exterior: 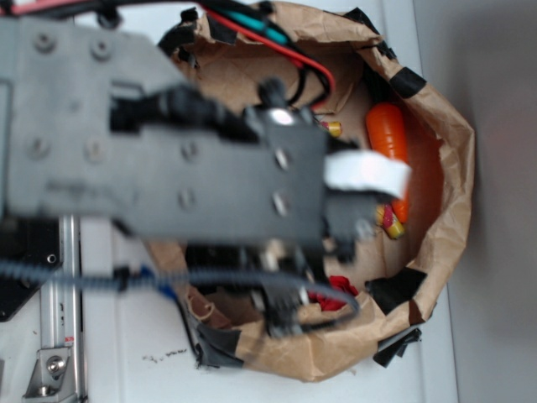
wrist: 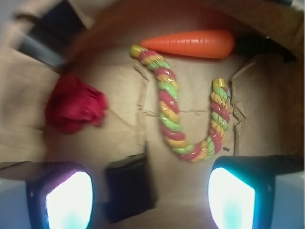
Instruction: Grab the black box.
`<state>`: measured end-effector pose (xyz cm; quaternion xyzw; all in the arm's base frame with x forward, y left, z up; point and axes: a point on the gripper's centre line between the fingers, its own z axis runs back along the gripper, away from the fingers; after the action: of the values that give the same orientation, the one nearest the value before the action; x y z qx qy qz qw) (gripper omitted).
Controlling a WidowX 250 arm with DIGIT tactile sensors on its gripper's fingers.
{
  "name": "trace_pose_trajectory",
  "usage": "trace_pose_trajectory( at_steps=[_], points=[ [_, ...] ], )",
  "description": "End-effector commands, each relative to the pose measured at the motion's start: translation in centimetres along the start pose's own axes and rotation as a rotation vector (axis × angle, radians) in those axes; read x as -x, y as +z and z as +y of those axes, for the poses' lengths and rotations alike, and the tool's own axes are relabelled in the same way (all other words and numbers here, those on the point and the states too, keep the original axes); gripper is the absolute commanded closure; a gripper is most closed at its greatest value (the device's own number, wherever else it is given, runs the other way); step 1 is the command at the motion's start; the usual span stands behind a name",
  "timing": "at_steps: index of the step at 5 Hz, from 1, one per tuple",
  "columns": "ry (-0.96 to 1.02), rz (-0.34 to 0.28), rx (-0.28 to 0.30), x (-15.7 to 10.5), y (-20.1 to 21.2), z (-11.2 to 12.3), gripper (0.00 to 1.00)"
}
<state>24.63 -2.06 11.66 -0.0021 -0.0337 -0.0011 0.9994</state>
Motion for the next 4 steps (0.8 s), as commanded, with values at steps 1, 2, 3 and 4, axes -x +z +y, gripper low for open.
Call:
trace_pose_trajectory(
  at_steps=[1,2,3,4],
  points=[
    [0.011,-0.032,0.005,-0.4,0.6,0.2,0.0],
    [0.011,-0.032,0.005,-0.4,0.6,0.2,0.0],
    [0.043,-0.009,-0.031,-0.8,-3.6,0.9,0.0],
    [-0.015,0.017,-0.059,0.6,-6.9,-0.2,0.0]
  ],
)
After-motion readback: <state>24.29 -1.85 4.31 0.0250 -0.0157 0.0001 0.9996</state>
